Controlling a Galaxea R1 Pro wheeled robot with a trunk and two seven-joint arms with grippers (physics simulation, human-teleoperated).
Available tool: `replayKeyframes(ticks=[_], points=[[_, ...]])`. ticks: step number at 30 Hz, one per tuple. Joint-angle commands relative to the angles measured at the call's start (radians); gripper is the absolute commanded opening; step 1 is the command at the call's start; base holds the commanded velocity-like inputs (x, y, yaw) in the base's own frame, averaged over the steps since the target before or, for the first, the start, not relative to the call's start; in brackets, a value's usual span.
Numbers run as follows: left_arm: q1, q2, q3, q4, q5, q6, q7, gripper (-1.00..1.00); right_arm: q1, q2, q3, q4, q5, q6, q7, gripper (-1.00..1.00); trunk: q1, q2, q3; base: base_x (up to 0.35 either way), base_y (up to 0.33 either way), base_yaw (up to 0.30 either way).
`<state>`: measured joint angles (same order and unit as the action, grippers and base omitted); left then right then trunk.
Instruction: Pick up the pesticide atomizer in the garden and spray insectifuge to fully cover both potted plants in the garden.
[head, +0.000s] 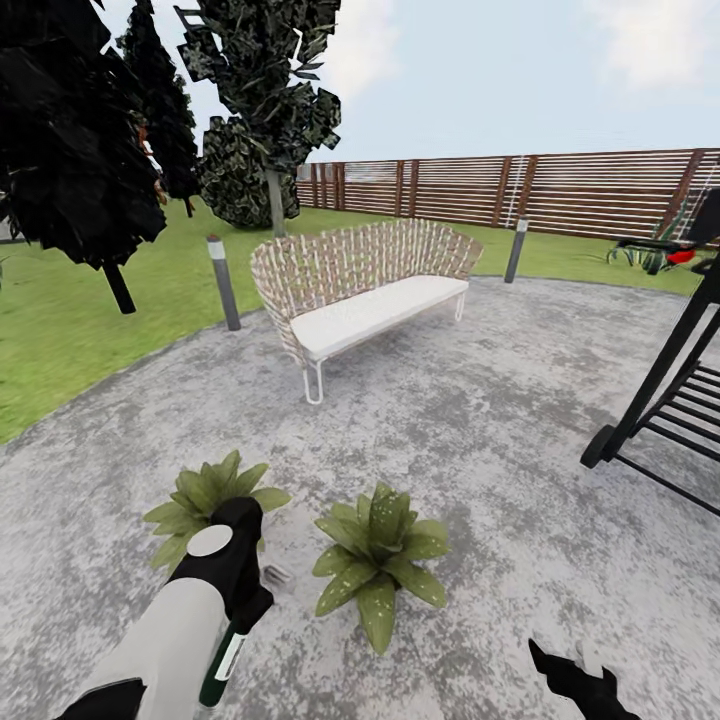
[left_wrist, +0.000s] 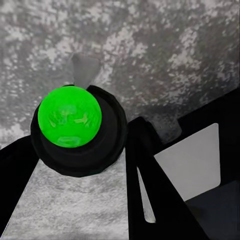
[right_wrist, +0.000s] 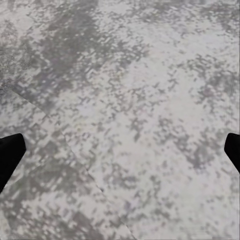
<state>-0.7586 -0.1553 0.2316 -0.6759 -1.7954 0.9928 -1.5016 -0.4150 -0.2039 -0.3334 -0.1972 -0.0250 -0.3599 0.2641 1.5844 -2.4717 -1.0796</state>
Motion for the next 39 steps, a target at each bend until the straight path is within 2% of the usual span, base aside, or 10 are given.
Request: replayKeyframes(ticks=[1, 5, 8, 11, 13, 16, 20, 22, 31, 39], points=[[-0.001, -0.004, 0.005, 0.001, -0.01, 0.01, -0.01, -1.0, -0.001, 0.0, -0.007, 0.001, -0.003, -0.001, 0.009, 1.0, 0.0, 0.0, -0.001, 0.175, 0.132, -0.001], [-0.005, -0.015, 0.001, 0.005, -0.012, 0.011, -0.013, -1.0, -0.001, 0.0, -0.008, 0.0, -0.003, -0.001, 0.009, 1.0, 0.0, 0.0, -0.001, 0.056, 0.043, 0.0], [-0.021, -0.019, -0.001, 0.006, -0.014, 0.008, -0.052, -1.0, -0.001, 0.0, -0.009, -0.001, -0.003, -0.001, 0.009, 1.0, 0.0, 0.0, -0.001, 0.006, 0.005, 0.0], [-0.078, -0.019, -0.024, 0.055, -0.028, 0.005, -0.069, -1.0, -0.001, 0.0, -0.009, -0.001, -0.003, -0.001, 0.009, 1.0, 0.0, 0.0, -0.001, 0.001, 0.0, 0.0], [-0.137, -0.019, -0.046, 0.145, -0.042, 0.006, -0.069, -1.0, -0.001, 0.0, -0.009, -0.001, -0.003, -0.001, 0.009, 1.0, 0.0, 0.0, -0.001, 0.0, 0.0, 0.0], [-0.235, -0.019, -0.056, 0.275, -0.071, 0.008, -0.069, -1.0, -0.001, 0.0, -0.009, -0.001, -0.003, -0.001, 0.009, 1.0, 0.0, 0.0, -0.001, 0.0, 0.0, 0.0], [-0.426, -0.019, -0.058, 0.454, -0.087, 0.01, -0.069, -1.0, -0.001, 0.0, -0.01, 0.0, -0.003, -0.002, 0.009, 1.0, 0.0, 0.0, -0.001, 0.0, 0.0, 0.0], [-0.466, -0.019, -0.057, 0.497, -0.088, 0.01, -0.069, -1.0, -0.001, 0.0, -0.01, 0.001, -0.003, -0.001, 0.009, 1.0, 0.0, 0.0, -0.001, 0.0, 0.0, 0.0], [-0.467, -0.019, -0.058, 0.513, -0.088, 0.009, -0.069, -1.0, -0.001, 0.0, -0.01, -0.001, -0.003, -0.001, 0.01, 1.0, 0.0, 0.0, 0.001, 0.011, 0.004, -0.115], [-0.469, -0.019, -0.059, 0.512, -0.088, 0.01, -0.069, -1.0, -0.001, 0.0, -0.01, -0.001, -0.003, -0.001, 0.01, 1.0, 0.0, 0.0, 0.004, 0.261, 0.139, -0.184]])
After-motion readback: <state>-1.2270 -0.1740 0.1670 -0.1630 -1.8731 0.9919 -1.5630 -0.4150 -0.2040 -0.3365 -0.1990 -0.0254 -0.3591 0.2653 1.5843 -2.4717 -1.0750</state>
